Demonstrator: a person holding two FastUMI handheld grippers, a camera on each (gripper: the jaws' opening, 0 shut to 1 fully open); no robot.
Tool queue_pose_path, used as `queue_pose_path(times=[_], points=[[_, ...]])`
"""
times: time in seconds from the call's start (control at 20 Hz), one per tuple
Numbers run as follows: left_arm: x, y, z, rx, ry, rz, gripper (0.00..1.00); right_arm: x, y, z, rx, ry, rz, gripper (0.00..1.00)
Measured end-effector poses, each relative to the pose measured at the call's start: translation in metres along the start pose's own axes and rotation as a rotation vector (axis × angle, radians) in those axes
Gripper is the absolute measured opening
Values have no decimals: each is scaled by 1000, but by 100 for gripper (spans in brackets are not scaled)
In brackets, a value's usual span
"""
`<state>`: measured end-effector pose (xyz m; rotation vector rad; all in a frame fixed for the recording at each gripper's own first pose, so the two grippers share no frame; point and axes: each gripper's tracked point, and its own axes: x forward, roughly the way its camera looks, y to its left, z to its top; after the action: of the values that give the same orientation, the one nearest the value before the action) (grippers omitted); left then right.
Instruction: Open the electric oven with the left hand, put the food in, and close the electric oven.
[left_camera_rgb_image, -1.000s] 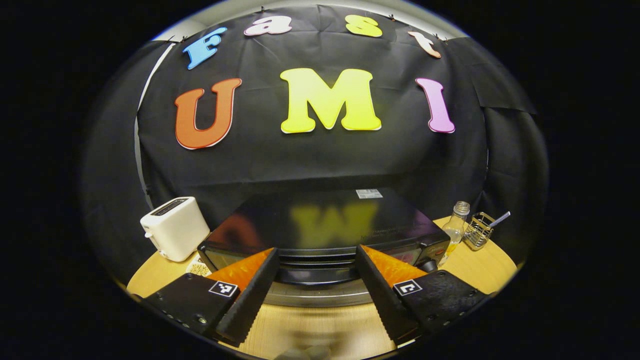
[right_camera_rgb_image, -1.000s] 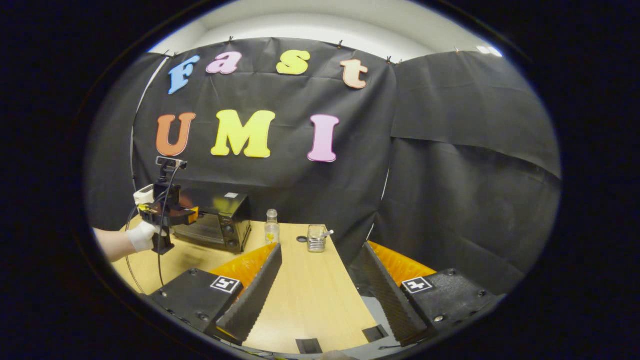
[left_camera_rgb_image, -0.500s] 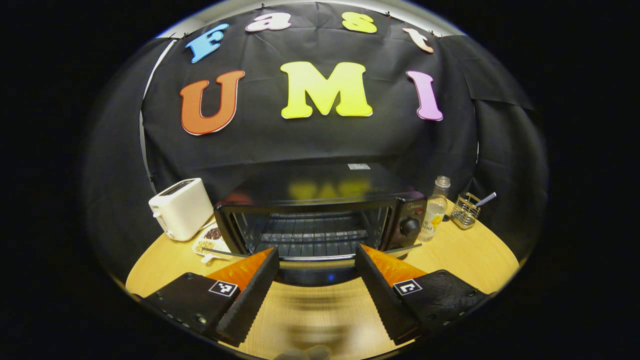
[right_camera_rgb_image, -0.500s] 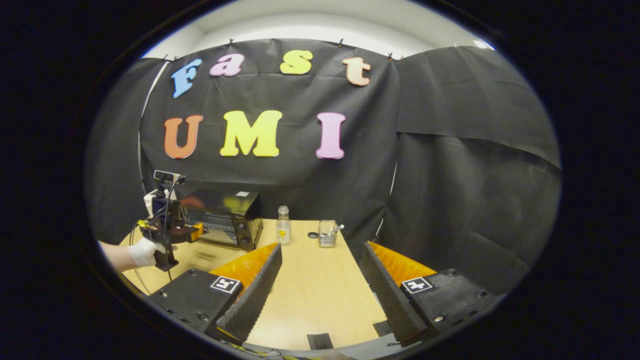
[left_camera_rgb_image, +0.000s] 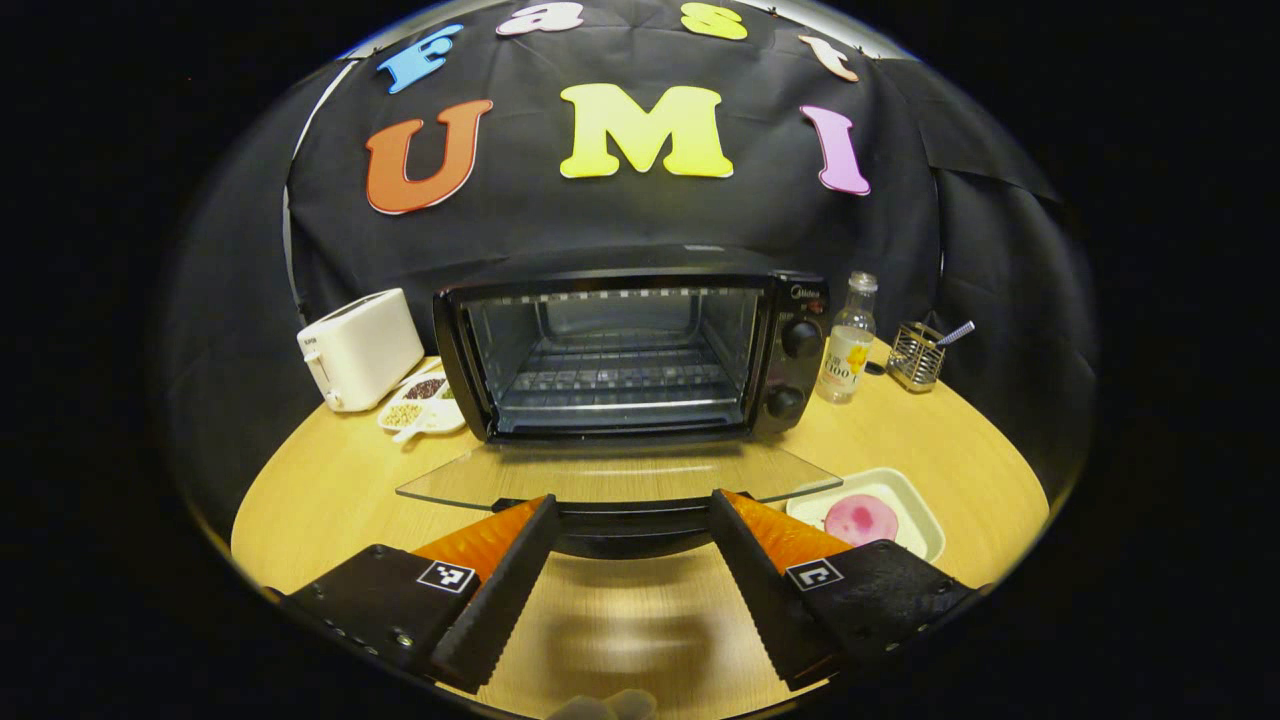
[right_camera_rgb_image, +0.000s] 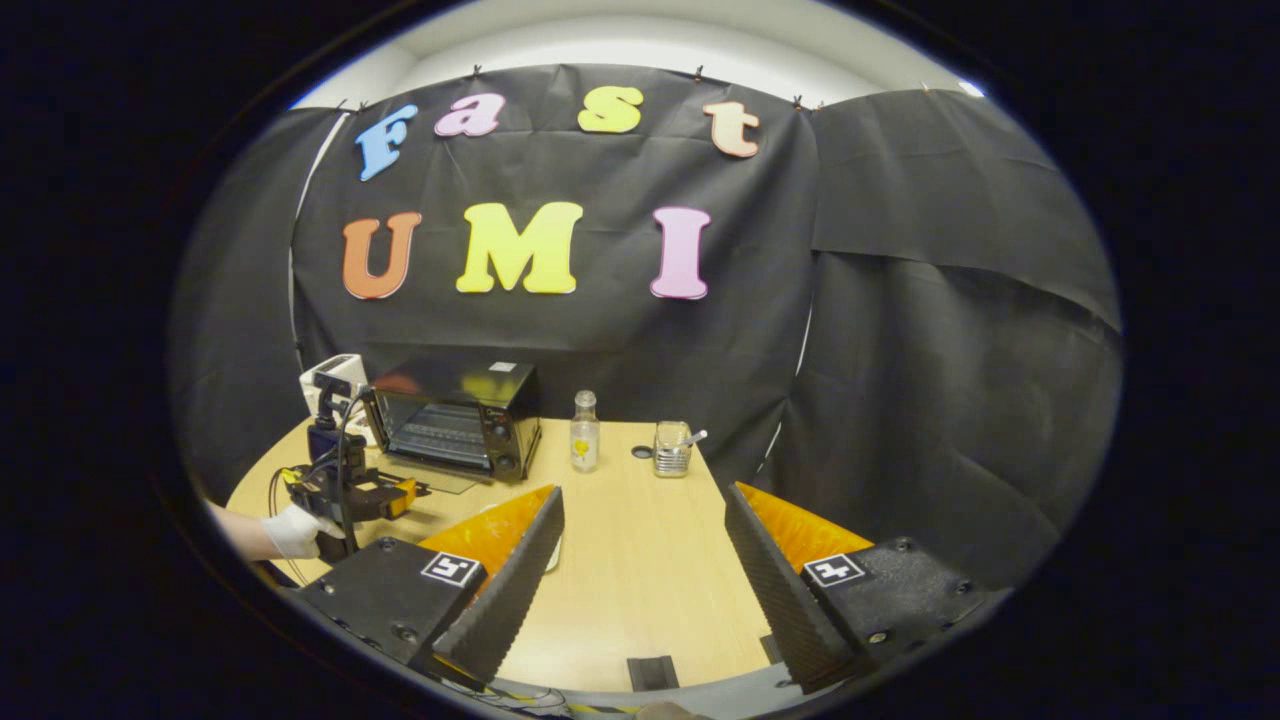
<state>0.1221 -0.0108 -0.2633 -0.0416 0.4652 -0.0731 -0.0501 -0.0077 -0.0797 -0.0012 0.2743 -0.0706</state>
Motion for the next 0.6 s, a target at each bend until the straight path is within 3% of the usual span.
queue_pose_path(times=[0.05, 0.35, 0.6], points=[[1, 0, -9, 3, 22, 0, 100, 1, 1, -1, 3, 4, 3, 100], [11, -1, -67, -41, 176, -4, 98, 11, 2, -15, -23, 28, 8, 100], [-10, 11, -66, -107, 139, 37, 98, 21, 7, -31, -5, 54, 51, 100]])
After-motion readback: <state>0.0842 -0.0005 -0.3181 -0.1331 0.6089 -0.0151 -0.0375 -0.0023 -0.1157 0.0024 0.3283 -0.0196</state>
